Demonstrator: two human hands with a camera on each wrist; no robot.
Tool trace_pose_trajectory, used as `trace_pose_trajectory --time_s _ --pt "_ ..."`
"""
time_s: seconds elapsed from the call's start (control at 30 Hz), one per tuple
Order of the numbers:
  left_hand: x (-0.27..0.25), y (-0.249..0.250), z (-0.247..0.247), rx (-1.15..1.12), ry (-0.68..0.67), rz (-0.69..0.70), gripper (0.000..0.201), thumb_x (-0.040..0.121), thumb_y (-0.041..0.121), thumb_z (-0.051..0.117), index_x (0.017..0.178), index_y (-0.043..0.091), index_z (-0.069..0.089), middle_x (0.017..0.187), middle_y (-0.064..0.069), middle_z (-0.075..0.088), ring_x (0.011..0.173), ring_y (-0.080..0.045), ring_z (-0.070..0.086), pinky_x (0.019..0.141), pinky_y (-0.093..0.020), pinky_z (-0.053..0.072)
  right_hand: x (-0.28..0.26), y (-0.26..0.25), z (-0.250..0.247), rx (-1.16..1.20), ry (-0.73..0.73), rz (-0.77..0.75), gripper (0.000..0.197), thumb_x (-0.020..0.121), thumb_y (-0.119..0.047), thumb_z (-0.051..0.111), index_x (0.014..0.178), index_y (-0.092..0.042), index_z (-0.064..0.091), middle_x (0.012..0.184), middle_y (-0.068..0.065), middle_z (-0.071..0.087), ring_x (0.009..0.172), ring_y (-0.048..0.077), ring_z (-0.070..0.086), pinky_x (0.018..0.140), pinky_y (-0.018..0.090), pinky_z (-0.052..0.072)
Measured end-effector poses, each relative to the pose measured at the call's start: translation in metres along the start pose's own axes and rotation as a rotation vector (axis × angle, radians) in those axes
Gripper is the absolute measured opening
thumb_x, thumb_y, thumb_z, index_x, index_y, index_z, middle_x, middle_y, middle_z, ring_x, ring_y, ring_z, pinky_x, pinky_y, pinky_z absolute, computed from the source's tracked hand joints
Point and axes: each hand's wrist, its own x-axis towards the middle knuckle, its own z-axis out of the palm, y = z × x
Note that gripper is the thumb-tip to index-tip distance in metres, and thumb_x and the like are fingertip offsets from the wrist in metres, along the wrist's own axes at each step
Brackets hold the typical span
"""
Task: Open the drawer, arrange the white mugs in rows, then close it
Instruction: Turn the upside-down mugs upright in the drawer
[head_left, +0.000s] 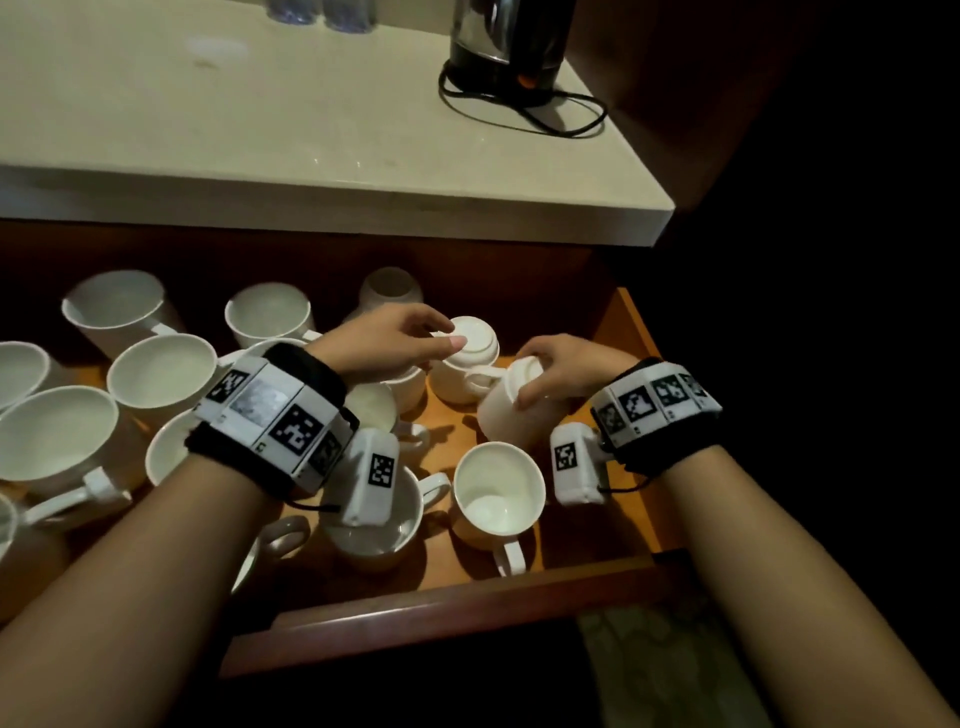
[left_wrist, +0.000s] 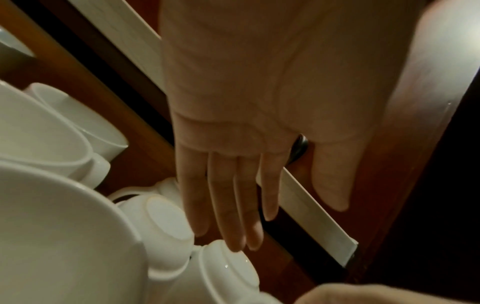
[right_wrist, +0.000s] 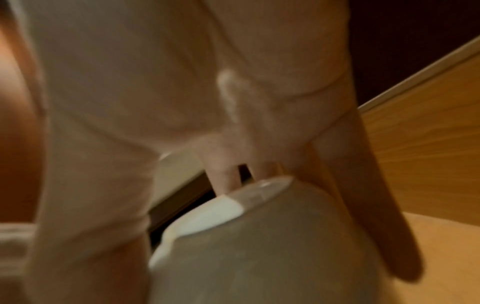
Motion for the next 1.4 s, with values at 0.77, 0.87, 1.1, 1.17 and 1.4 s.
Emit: trace_pose_trajectory --time_s 0.77,0.87,1.1,1.17,1.4 --pt "0.003 -0.010 -0.006 -0.089 0.185 0.218 0.107 0.056 0.017 0.089 0.144 0.035 0.032 0.142 0.001 0.039 0.128 -0.017 0.043 0.106 -0.034 0.042 -0.005 -0.017 0.007 0.751 0.253 -0.416 0.061 0.079 -0.067 0.044 0.102 -0.013 0.062 0.098 0.004 0.064 0.093 0.017 0.063 0.081 0.039 0.053" --pt "0.004 -0.011 0.000 -0.047 0.158 0.242 0.117 0.059 0.007 0.086 0.148 0.038 0.016 0.145 0.001 0.035 0.129 -0.016 0.043 0.106 -0.035 0.042 -0.003 -0.017 0.011 0.629 0.363 -0.399 0.023 0.093 -0.034 0.054 0.087 -0.012 0.061 0.079 0.000 0.060 0.068 0.012 0.058 0.061 0.028 0.048" --pt "0.010 -0.009 0.005 -0.091 0.043 0.245 0.099 0.072 0.016 0.078 0.149 0.032 0.017 0.149 0.001 0.035 0.136 -0.009 0.034 0.108 -0.023 0.030 0.007 -0.003 0.003 0.430 0.538 -0.205 0.011 0.081 -0.009 0.056 0.071 -0.011 0.060 0.062 0.002 0.055 0.063 0.023 0.058 0.061 0.033 0.051" --pt "0.010 -0.008 0.004 -0.067 0.046 0.208 0.089 0.075 0.023 0.075 0.148 0.030 0.024 0.149 0.001 0.037 0.138 -0.013 0.034 0.107 -0.026 0.032 0.010 0.006 -0.004 0.388 0.590 -0.153 0.010 0.081 -0.012 0.057 0.071 -0.012 0.060 0.065 0.004 0.058 0.070 0.029 0.063 0.066 0.038 0.054" --pt "0.009 -0.010 0.002 0.068 0.147 0.095 0.057 0.085 0.023 0.067 0.138 0.018 0.045 0.136 -0.004 0.053 0.123 -0.014 0.050 0.091 -0.022 0.037 0.016 0.023 -0.004 0.142 0.569 0.073 0.014 0.083 -0.017 0.053 0.090 -0.011 0.064 0.085 0.009 0.065 0.082 0.027 0.064 0.070 0.035 0.054"
